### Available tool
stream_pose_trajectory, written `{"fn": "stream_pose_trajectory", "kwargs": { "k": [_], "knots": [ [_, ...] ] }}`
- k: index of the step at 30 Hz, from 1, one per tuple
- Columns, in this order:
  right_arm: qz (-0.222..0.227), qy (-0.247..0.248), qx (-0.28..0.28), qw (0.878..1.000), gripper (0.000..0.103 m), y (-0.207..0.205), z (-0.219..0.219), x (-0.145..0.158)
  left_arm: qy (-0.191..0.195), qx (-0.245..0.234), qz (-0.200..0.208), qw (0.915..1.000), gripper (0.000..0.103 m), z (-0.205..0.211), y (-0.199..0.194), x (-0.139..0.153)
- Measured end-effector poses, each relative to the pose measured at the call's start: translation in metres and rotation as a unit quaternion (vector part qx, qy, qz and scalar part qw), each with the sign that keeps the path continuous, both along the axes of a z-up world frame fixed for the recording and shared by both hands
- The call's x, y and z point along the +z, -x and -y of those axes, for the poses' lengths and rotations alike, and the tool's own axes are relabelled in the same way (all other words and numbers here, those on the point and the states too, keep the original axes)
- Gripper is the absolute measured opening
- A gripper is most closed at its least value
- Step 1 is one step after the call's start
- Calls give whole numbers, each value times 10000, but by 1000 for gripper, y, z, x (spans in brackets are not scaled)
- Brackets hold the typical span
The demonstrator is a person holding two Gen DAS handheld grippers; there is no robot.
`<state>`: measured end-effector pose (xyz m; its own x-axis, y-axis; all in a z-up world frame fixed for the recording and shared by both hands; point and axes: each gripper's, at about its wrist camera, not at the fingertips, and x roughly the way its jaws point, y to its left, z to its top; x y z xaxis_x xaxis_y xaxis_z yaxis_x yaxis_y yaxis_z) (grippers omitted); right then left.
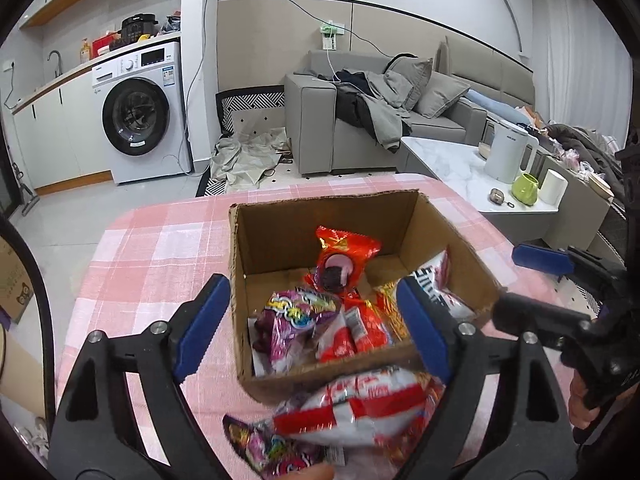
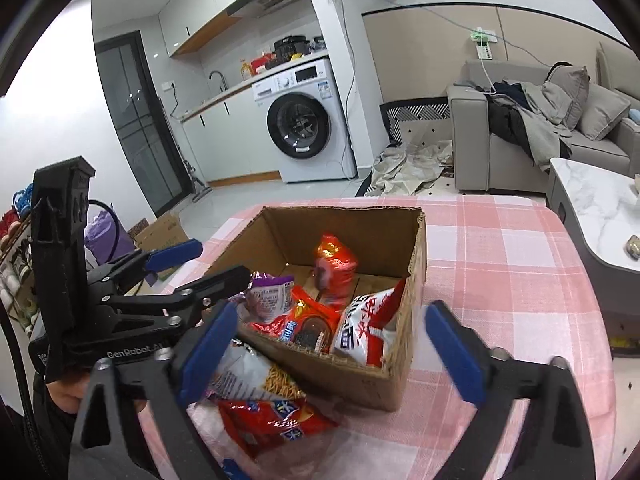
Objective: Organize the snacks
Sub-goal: 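Open both grippers to drop the red packs into the box, then move both grippers back toward the snacks left on the table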
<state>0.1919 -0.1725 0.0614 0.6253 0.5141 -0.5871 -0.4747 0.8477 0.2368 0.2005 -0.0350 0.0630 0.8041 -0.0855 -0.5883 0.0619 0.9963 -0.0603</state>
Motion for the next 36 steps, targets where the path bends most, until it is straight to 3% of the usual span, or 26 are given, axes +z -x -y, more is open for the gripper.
{"fn": "stream_pose_trajectory", "kwargs": {
  "k": [1, 3, 10, 19, 36],
  "knots": [
    [-23, -45, -6, 10000, 102, 3, 2, 0, -20, 7, -3, 10000, 89, -1, 4, 1],
    [-98, -159, 24, 9998, 102, 9, 6, -1, -47, 26, 27, 10000, 103, -3, 15, 2],
    [-148, -115, 3, 9998, 102, 29, 12, -6, 39, 120, 70, 9999, 103, -14, 51, 3],
    [-239, 13, -33, 9997, 103, 48, 14, -20, 142, 239, -80, 9996, 103, -30, 89, -18],
    [-561, 225, 100, 9981, 103, 47, 1, -42, 67, 216, -282, 9993, 103, -28, 90, -31]
  ]
}}
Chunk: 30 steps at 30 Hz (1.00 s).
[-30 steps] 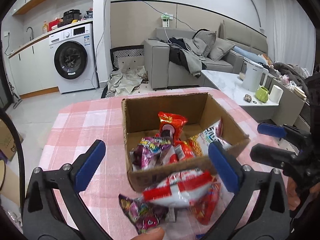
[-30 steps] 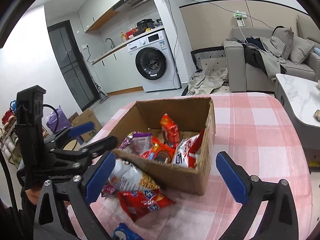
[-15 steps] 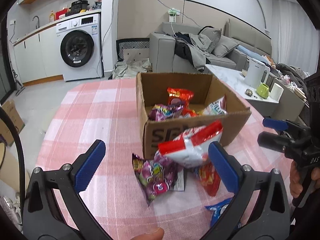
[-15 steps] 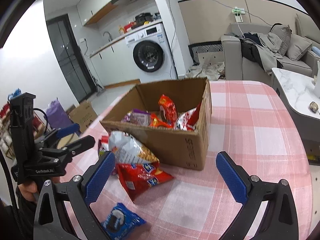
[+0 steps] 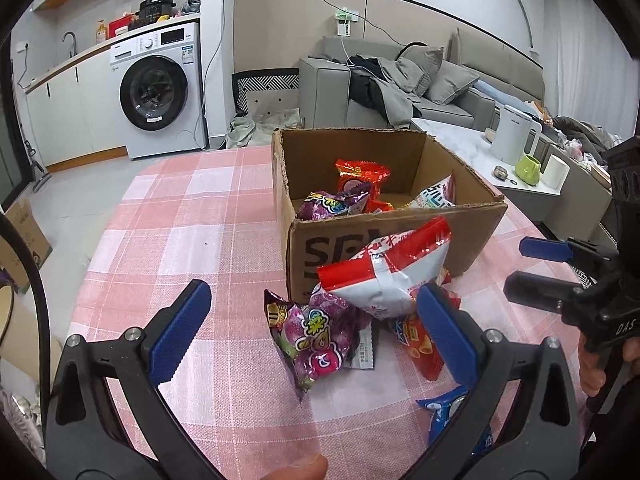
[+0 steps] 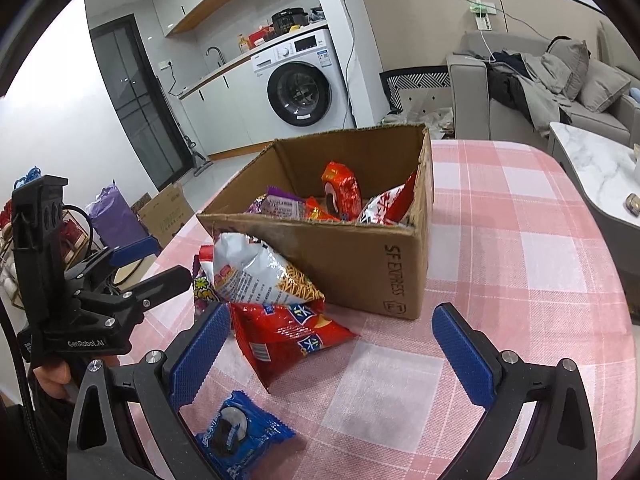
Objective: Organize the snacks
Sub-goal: 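Move both grippers back toward the snacks left on the table, then lower the right gripper onto the blue Oreo pack and close it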
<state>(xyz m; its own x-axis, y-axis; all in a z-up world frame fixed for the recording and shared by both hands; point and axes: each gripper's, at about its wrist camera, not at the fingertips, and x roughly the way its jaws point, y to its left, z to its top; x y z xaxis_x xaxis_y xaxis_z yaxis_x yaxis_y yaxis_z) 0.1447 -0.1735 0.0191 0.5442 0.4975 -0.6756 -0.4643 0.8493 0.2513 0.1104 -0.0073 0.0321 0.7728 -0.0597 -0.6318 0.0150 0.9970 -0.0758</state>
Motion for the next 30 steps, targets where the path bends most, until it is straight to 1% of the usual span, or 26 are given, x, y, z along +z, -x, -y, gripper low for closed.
{"fn": "stream_pose_trajectory", "kwargs": {
  "k": [9, 12, 16, 19, 23, 26, 30],
  "knots": [
    [-80, 178, 49, 9998, 103, 8, -6, -6, 14, 54, -217, 9997, 103, -9, 16, -13],
    [-130, 263, 103, 9995, 103, 14, -8, -10, 236, 7, -349, 9991, 103, -12, 23, -19],
    [-131, 275, 205, 9993, 103, 26, -10, -12, 129, -20, -371, 9992, 103, -8, 33, -23],
    [-154, 348, 277, 9989, 103, 34, -13, -15, 147, -94, -418, 9990, 103, -3, 40, -28],
    [-273, 443, 365, 9980, 103, 41, -17, -23, -59, -73, -457, 9989, 103, 2, 49, -34],
    [-406, 449, 438, 9972, 103, 50, -22, -31, -40, -6, -476, 9989, 103, -2, 56, -36],
    [-542, 589, 528, 9954, 103, 57, -32, -44, 10, 145, -499, 9986, 103, -9, 64, -43]
  ]
}}
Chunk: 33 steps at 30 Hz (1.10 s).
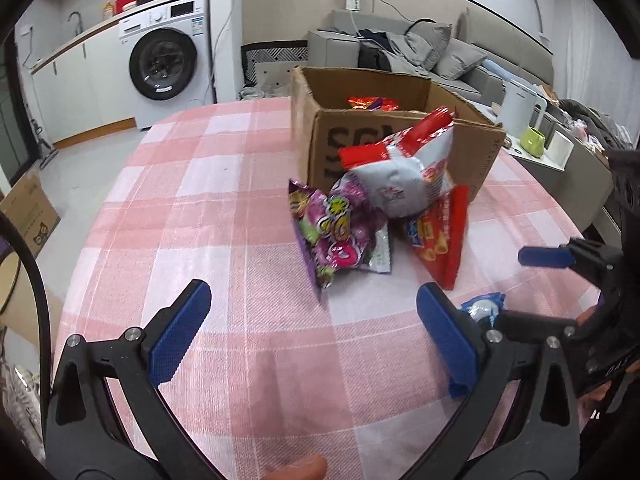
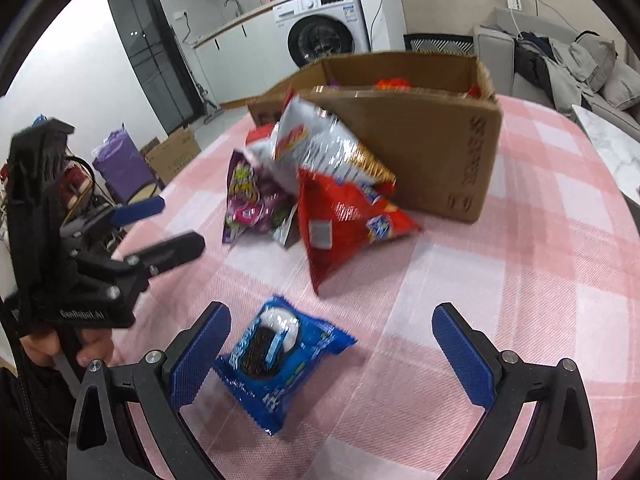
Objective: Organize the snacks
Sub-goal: 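Lower the right gripper onto the blue Oreo pack and close it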
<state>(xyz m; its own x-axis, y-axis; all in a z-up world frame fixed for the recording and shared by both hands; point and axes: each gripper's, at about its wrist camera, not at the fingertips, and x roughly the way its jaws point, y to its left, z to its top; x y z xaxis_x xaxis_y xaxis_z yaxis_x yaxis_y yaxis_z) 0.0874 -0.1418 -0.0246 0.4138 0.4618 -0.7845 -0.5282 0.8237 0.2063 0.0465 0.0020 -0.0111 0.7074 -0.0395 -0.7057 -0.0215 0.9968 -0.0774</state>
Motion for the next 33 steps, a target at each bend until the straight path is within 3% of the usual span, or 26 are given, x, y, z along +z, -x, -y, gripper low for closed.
{"fn": "stream_pose_trajectory", "kwargs": {
  "k": [13, 20, 25, 30, 32, 33],
  "knots": [
    [-217, 485, 94, 9985, 103, 3, -25, -24, 9, 75, -152, 9999, 103, -2, 1, -16],
    [-211, 660, -13, 9976, 103, 6, -4, -23, 37, -17, -224, 9997, 103, 4, -2, -23],
    [13, 765, -409, 9962, 103, -1, 10, -22, 44, -74, -277, 9996, 103, 7, -4, -29],
    [-47, 667, -492, 9965, 102, -7, 20, -22, 45, -100, -331, 9994, 103, 10, -6, -34],
    [-22, 678, -464, 9966, 99, -9, 23, -21, 31, -118, -340, 9993, 103, 12, -7, -35],
    [10, 660, -420, 9969, 92, -9, 25, -19, 27, -127, -346, 9993, 103, 12, -7, -36]
  ]
}}
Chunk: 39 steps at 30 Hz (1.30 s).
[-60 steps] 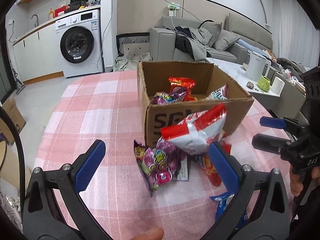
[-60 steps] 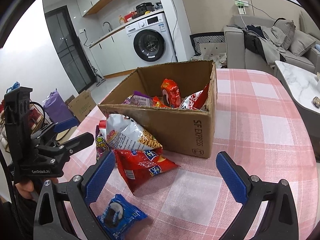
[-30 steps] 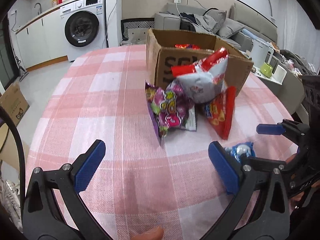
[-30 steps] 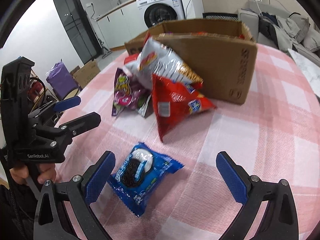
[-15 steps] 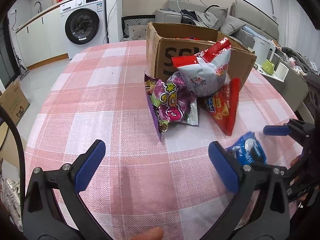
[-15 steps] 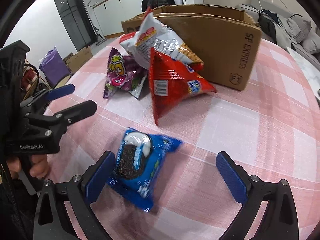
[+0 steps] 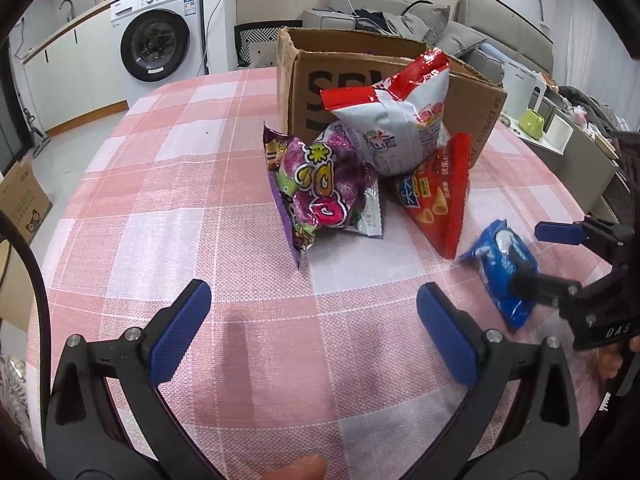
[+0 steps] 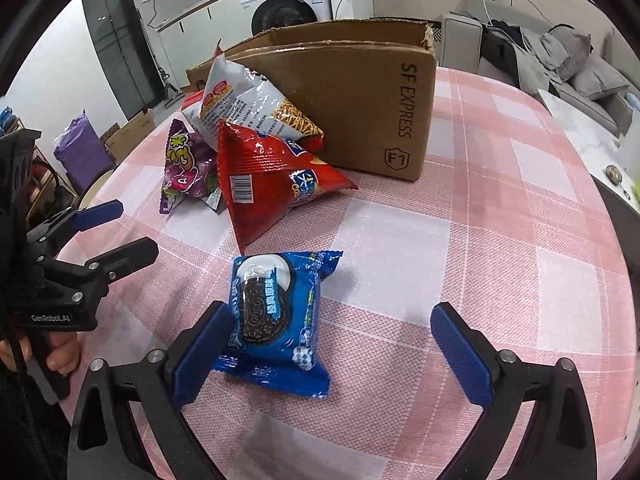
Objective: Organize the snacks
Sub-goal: 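Lower the right gripper onto the blue Oreo pack and close it, then grasp the red chip bag with the left gripper while the right gripper holds the Oreo pack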
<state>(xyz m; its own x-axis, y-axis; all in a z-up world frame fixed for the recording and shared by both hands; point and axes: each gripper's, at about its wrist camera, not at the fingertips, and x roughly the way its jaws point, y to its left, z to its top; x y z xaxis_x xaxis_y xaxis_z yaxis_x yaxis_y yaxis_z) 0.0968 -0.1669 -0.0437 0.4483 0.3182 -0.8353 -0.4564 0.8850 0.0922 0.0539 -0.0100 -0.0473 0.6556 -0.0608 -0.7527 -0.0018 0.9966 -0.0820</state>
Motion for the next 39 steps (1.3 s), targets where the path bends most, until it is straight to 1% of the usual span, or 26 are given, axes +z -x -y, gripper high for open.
{"fn": "stream_pose_trajectory", "kwargs": {
  "k": [1, 2, 3, 4, 7, 14, 17, 19, 21, 26, 30, 34, 36, 39],
  "knots": [
    [-5, -41, 46, 10000, 82, 2, 2, 1, 2, -8, -6, 10000, 103, 1, 0, -1],
    [-18, -110, 98, 9999, 77, 3, 7, 2, 12, -18, -11, 10000, 103, 1, 0, -1],
    [-10, -179, 153, 9997, 68, 3, 8, 4, 19, -22, -19, 10000, 103, 2, -1, -2],
    [18, -194, 184, 9996, 62, 3, 5, 3, 28, -26, -30, 10000, 103, 2, -2, -2],
    [39, -295, 287, 9991, 57, 4, 6, 4, 46, -44, -43, 10000, 103, 3, -2, -3],
    [-115, -501, 303, 9982, 56, 5, 0, -2, 64, -47, -71, 9999, 103, 4, -6, -5],
    [-7, -421, 307, 9986, 56, 8, -4, -3, 98, -27, -75, 9999, 103, 6, -7, -6],
    [62, -356, 287, 9989, 47, 9, -3, -3, 141, -16, -90, 9999, 103, 9, -9, -6],
    [137, -317, 137, 9993, 46, 6, 2, -3, 159, -4, -106, 9998, 103, 12, -10, -7],
    [97, -437, -217, 9988, 46, -5, 20, -4, 117, -29, -135, 9998, 103, 24, -14, -8],
    [116, -568, -403, 9975, 46, -10, 30, -5, 10, 2, 21, 10000, 103, 36, -15, -4],
    [243, -432, -431, 9978, 46, -8, 29, -6, -51, -3, 125, 9999, 103, 48, -20, 0],
    [311, -340, -475, 9978, 46, -8, 29, -6, -1, 35, 154, 9999, 103, 51, -26, 1],
    [298, -369, -532, 9975, 46, -11, 36, -6, 79, 17, 127, 9999, 102, 57, -33, 1]
  ]
}}
